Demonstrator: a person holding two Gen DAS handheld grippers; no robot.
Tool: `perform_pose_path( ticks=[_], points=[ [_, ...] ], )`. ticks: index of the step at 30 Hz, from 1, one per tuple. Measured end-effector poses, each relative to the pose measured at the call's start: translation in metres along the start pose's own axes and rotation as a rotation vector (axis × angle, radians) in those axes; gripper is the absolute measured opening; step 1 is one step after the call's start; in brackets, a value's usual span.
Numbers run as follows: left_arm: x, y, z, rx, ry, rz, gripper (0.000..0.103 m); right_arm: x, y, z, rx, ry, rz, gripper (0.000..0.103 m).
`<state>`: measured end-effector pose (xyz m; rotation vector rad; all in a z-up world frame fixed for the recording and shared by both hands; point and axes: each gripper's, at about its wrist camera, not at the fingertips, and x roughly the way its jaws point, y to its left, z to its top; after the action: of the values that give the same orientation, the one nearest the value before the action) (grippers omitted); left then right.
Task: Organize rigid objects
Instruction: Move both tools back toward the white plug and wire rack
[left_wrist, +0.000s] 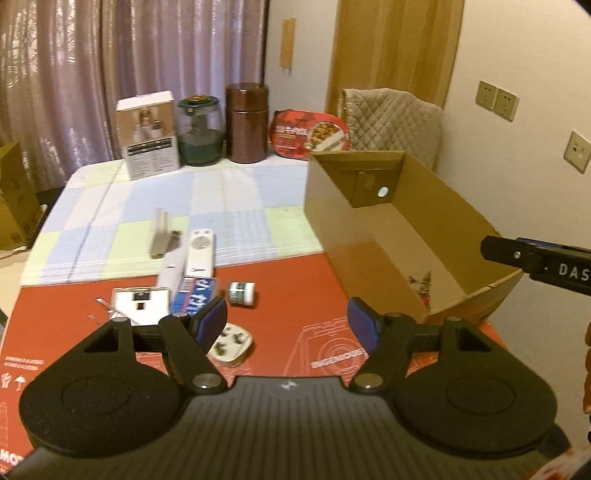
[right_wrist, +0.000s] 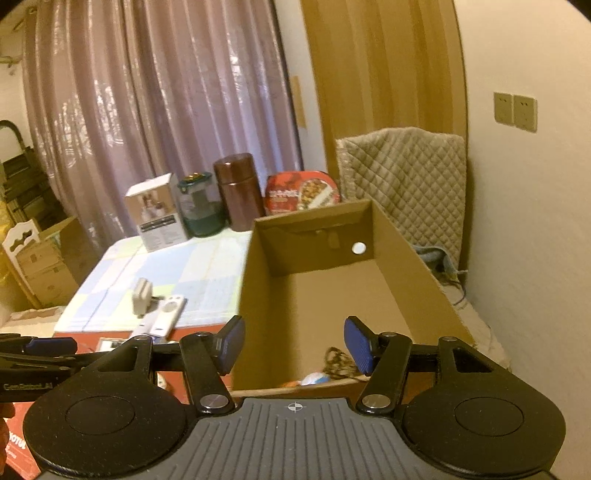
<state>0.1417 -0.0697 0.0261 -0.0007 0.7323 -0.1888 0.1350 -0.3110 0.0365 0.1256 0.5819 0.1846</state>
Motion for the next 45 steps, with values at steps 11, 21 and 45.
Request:
perform_pose_path(
  ticks=[11, 21, 45],
  points=[
    [-0.029, 0.041, -0.013, -0.037, -0.014, 0.089, 0.068, -0.006, 0.050, -0.002, -0.067, -0.001, 0.064, 0.057],
    [-0.042, 0.076, -0.024, -0.079, -0.018, 0.144, 0.068, 0.002, 0.078, -0.011, -0.108, 0.010, 0.095, 0.063],
    [-0.015, 0.141, -0.041, -0.148, 0.025, 0.222, 0.076, 0.055, 0.134, -0.037, -0.184, 0.085, 0.192, 0.080]
  ],
)
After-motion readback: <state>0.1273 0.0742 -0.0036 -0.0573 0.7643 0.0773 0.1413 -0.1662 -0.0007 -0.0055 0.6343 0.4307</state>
